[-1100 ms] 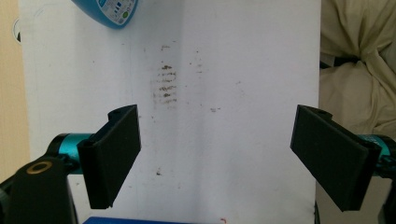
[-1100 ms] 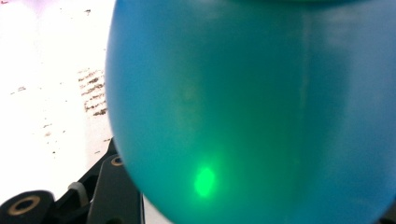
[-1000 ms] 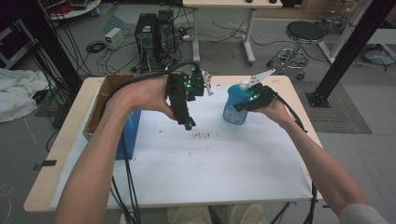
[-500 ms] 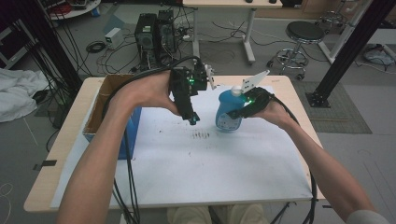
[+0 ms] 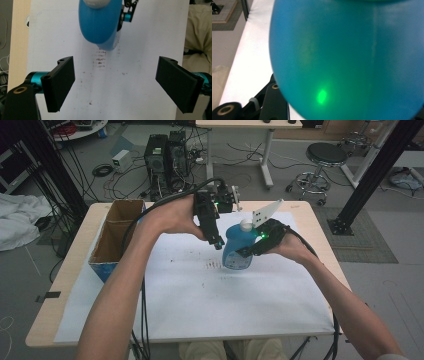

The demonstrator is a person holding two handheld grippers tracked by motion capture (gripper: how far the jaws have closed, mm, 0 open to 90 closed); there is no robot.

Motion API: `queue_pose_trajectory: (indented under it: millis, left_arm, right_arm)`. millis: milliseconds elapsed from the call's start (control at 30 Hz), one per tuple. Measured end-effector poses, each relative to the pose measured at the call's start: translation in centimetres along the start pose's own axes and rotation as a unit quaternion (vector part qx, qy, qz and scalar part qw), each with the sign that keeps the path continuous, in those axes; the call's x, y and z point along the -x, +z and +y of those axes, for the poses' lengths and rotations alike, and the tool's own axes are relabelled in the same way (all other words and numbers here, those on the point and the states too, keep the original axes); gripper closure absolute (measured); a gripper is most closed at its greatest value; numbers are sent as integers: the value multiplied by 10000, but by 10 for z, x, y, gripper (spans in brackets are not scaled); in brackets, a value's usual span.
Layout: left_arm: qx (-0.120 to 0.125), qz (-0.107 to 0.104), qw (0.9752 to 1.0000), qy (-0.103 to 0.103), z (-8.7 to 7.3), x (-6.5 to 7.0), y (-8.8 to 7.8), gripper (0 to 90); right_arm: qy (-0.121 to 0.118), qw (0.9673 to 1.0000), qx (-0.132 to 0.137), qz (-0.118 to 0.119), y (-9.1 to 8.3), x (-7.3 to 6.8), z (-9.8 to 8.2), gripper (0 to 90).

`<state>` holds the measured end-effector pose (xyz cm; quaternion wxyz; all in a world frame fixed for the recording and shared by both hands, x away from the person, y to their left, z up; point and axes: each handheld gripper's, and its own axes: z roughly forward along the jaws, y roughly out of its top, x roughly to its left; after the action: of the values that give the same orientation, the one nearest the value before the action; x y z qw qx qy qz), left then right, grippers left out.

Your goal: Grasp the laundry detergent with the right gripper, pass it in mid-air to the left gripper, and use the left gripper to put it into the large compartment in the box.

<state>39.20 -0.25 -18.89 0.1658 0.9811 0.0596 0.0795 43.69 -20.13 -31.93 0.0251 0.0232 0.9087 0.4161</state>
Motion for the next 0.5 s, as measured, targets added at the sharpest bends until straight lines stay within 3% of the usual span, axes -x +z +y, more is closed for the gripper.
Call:
queue_pose_trajectory:
  millis: [267,500]
  left_arm:
    - [33,-151,9997,-201,7,-6,22,159]
    - [69,-196,9995,-239,14,-8,37,159]
  right_arm:
    - [-68,9999,-11,116,6,-9,6,472]
    - [-70,9999,-11,152,10,-13,8,472]
